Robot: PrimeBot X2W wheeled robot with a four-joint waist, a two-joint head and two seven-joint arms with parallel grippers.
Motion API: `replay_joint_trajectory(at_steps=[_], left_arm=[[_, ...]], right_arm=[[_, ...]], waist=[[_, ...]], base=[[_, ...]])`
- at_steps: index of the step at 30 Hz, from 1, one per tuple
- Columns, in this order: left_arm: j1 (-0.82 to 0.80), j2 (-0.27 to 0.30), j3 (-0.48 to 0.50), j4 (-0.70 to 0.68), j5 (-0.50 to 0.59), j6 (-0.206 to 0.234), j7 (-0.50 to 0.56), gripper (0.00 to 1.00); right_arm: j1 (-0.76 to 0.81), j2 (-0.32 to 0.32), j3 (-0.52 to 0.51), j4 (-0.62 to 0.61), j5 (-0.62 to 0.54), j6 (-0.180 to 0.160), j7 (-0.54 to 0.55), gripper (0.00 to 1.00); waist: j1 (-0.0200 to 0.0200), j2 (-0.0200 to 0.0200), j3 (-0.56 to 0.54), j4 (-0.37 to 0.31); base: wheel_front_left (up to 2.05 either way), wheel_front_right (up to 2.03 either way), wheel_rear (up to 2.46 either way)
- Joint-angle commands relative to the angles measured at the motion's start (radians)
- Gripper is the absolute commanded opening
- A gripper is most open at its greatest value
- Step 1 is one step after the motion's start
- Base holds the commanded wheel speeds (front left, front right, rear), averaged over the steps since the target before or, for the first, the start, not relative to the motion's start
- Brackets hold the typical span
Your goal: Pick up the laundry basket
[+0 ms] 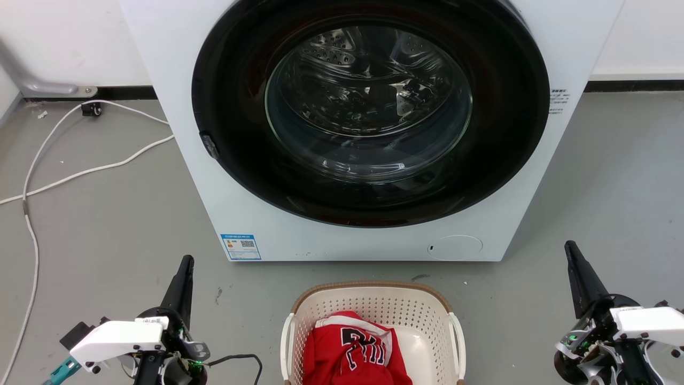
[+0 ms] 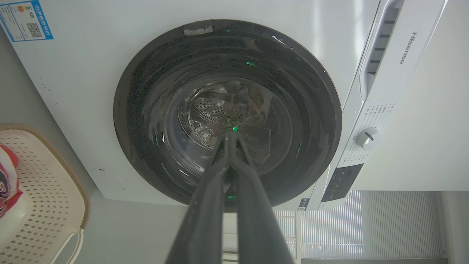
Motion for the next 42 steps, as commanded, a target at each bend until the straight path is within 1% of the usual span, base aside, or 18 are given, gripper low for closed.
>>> replay_joint_trajectory(at_steps=[1,40,41,42], left_arm=[[-0.011,0.0,0.001,0.001,0.0,0.0,0.001,0.0],[-0.011,0.0,0.001,0.001,-0.001,0.0,0.001,0.0],[0.0,0.0,0.0,0.0,0.0,0.0,0.0,1.0],[0.004,-0.001,-0.001,0.007,0.0,0.0,0.0,1.0]], right_arm=[[-0.013,0.003,0.0,0.001,-0.003,0.0,0.002,0.0],[-0.013,0.003,0.001,0.001,-0.003,0.0,0.002,0.0],[0.0,0.0,0.0,0.0,0.0,0.0,0.0,1.0],[0.003,0.0,0.0,0.007,0.0,0.0,0.0,1.0]], waist=[[0.0,0.0,0.0,0.0],[0.0,0.0,0.0,0.0],[0.0001,0.0,0.0,0.0],[0.0,0.0,0.0,0.0]], base=[[0.0,0.0,0.0],[0.0,0.0,0.0],[0.0,0.0,0.0],[0.0,0.0,0.0]])
